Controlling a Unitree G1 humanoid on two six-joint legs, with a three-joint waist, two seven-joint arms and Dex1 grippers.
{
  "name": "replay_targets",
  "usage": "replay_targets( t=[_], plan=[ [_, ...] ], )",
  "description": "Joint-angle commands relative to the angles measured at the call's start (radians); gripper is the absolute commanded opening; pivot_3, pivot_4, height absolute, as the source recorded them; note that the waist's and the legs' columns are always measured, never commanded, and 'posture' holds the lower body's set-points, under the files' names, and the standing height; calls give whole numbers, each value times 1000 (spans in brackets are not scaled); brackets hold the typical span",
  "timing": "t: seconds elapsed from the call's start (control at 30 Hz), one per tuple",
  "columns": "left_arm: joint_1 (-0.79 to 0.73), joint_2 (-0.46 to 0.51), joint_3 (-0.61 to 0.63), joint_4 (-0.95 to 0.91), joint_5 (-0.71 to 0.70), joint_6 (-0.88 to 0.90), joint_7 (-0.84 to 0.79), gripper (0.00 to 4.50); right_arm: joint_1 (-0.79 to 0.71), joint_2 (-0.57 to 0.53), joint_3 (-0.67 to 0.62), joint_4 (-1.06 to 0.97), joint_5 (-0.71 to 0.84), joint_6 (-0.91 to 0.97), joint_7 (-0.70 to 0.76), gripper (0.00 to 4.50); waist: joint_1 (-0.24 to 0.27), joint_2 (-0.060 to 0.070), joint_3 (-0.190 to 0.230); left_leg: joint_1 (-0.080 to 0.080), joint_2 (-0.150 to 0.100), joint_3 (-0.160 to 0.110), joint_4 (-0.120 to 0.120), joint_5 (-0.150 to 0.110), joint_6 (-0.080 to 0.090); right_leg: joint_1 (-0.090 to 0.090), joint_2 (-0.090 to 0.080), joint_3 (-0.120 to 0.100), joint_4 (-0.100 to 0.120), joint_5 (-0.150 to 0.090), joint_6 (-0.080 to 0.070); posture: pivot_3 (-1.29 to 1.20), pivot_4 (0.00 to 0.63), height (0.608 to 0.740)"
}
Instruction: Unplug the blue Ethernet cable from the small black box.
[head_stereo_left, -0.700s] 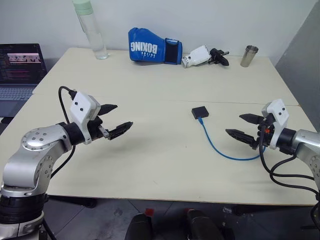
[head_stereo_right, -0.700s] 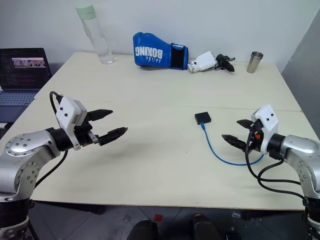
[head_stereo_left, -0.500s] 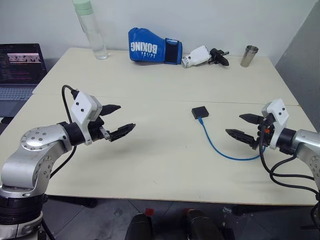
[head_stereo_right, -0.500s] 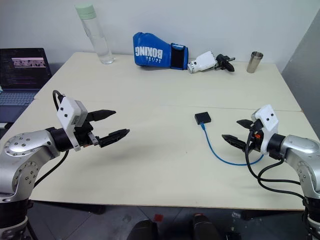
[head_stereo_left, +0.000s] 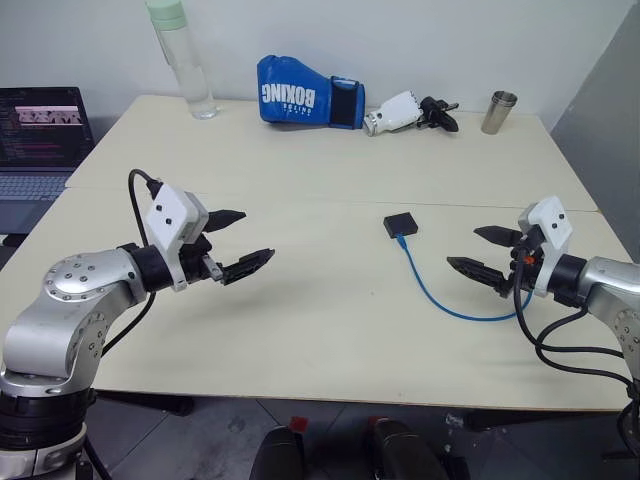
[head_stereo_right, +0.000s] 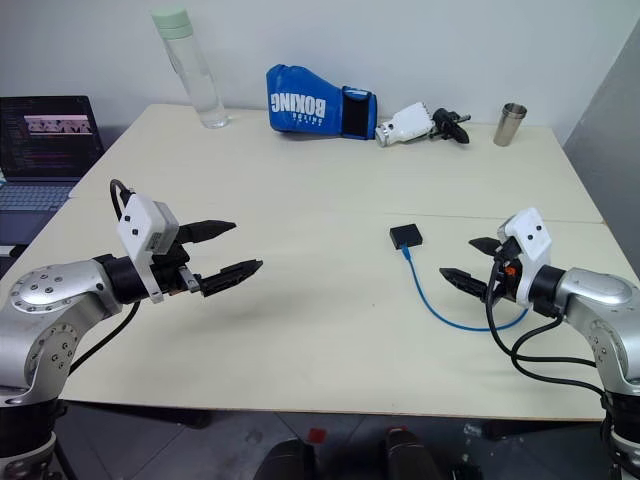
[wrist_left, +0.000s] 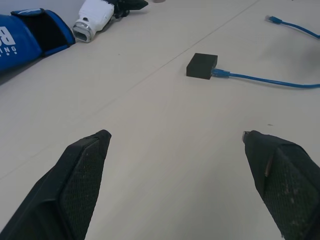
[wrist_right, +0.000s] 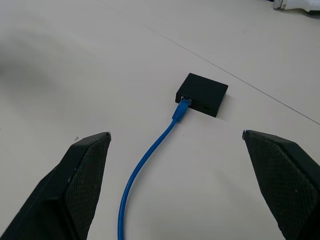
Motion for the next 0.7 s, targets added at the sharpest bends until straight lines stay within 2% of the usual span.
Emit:
replay_targets(
  t=[0.03,0.23,0.43,0.7],
  plan=[
    [-21,15,-3,-28,-6,-11,-13,4500,-13,-1,-19,-40,15,4,-9,4479,0,0,0,0,0,0,0,0,0,0,0,0,0,0,0,0,150,740],
    [-38,8,-32,-16,1,-27,-34,4500,-21,30,-15,-52,16,16,-48,4479,-1,0,0,0,0,0,0,0,0,0,0,0,0,0,0,0,150,740],
    [-74,-20,-100,-19,3,-43,-57,4500,-106,159,70,34,-104,-3,-222,4479,-1,0,0,0,-1,0,0,0,0,0,0,0,1,0,0,0,150,740],
    [-110,-63,-188,-20,27,-67,-67,4500,-182,373,205,216,-227,-45,-359,4479,-1,0,0,-1,-1,0,0,0,0,-2,0,1,0,0,0,0,150,740]
  ],
)
